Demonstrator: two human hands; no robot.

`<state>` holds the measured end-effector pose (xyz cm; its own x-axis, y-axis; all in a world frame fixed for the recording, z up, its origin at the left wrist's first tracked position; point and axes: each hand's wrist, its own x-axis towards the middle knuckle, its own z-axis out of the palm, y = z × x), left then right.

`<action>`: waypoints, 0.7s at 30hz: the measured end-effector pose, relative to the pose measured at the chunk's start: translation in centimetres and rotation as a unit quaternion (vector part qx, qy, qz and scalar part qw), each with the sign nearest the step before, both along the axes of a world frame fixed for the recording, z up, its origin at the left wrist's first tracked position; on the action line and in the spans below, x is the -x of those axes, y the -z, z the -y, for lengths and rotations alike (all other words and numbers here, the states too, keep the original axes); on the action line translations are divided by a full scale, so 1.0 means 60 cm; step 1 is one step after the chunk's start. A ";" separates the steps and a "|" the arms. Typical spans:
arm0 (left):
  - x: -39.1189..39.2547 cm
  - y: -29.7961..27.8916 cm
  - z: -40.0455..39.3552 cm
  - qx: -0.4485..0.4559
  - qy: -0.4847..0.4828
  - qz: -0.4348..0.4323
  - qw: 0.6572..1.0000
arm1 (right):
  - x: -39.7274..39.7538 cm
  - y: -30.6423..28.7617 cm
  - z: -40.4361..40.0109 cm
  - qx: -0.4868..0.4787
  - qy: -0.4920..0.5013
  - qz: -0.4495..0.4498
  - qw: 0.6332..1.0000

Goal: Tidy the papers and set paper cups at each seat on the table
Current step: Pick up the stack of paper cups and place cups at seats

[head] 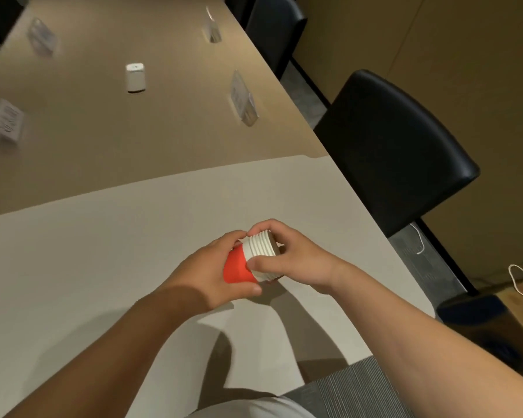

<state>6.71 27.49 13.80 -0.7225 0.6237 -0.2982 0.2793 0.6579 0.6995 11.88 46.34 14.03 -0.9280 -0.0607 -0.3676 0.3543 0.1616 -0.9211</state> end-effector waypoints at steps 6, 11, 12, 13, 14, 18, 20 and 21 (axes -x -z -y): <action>-0.040 -0.063 0.044 -0.010 -0.013 -0.132 0.991 | -0.032 -0.055 0.059 0.008 0.023 -0.048 0.999; -0.077 -0.089 0.064 -0.031 -0.009 -0.162 0.986 | -0.099 -0.088 0.091 -0.074 0.052 -0.091 0.992; -0.082 -0.089 0.064 -0.038 -0.012 -0.161 0.986 | -0.114 -0.091 0.090 -0.108 0.076 -0.113 0.985; -0.086 -0.087 0.061 -0.044 -0.015 -0.161 0.986 | -0.127 -0.095 0.086 -0.138 0.101 -0.139 0.975; -0.090 -0.087 0.056 -0.052 -0.013 -0.164 0.985 | -0.143 -0.099 0.080 -0.156 0.118 -0.158 0.968; -0.119 -0.092 0.003 -0.079 0.022 -0.154 0.985 | -0.215 -0.120 0.040 -0.189 0.111 -0.149 0.964; -0.135 -0.105 -0.043 -0.096 0.052 -0.153 0.982 | -0.245 -0.137 0.006 -0.223 0.131 -0.148 0.954; -0.142 -0.113 -0.072 -0.103 0.068 -0.157 0.980 | -0.260 -0.146 -0.019 -0.243 0.146 -0.155 0.946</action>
<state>15.26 31.81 20.56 -0.6651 0.7437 0.0683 0.5768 0.4534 0.6795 27.49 47.47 22.77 -0.9467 0.3222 0.0056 0.1752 0.5293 -0.8302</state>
